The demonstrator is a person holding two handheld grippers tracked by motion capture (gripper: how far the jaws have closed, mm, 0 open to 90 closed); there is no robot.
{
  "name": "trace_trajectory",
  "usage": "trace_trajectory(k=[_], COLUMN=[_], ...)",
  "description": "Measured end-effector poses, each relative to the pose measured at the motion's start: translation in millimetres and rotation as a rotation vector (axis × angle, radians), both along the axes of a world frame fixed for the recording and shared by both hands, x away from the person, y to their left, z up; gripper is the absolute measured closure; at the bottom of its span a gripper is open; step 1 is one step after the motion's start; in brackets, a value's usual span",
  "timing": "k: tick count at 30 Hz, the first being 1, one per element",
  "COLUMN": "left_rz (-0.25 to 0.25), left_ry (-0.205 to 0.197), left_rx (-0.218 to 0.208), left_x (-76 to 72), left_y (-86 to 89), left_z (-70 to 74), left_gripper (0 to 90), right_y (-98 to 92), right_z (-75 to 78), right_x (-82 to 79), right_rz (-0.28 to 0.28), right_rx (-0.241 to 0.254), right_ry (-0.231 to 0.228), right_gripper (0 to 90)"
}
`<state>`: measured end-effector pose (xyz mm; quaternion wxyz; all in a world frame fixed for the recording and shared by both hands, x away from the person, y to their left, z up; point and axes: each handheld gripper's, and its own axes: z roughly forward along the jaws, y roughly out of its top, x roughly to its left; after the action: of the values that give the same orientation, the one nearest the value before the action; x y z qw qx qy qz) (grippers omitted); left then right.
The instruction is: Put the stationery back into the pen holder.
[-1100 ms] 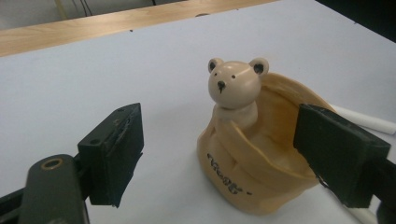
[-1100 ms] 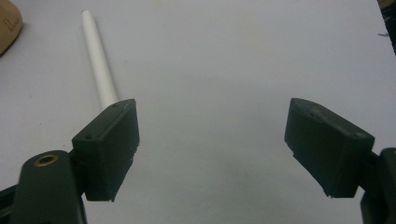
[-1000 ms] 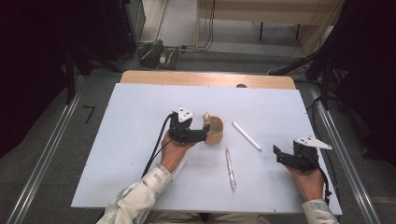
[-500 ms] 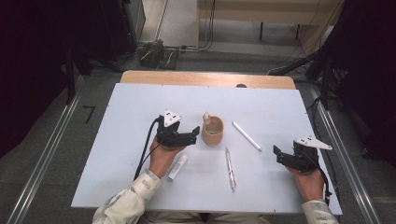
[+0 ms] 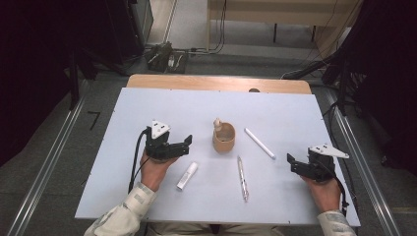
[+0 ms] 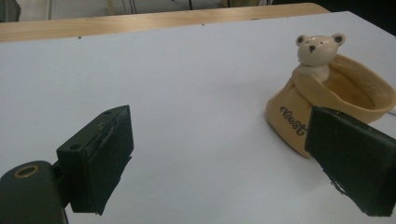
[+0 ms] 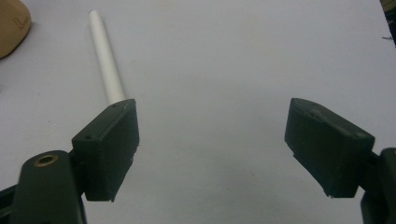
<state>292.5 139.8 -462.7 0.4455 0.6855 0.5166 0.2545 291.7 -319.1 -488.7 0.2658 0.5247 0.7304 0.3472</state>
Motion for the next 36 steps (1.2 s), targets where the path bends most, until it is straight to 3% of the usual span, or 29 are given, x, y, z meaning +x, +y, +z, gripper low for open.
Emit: trace_trajectory(k=[13, 36], left_rz=[0.057, 0.096], left_ry=[0.015, 0.032], left_rx=[0.005, 0.021], left_x=[-11.4, -21.0], left_y=[28.9, 45.6], left_z=[-7.3, -17.9], left_gripper=[9.0, 9.0], right_y=[3.1, 16.6], right_z=[-0.3, 1.4], right_x=[0.1, 10.3], right_rz=[0.015, 0.065], right_rx=[0.005, 0.011], right_ry=[0.004, -0.03], right_gripper=[16.5, 20.2])
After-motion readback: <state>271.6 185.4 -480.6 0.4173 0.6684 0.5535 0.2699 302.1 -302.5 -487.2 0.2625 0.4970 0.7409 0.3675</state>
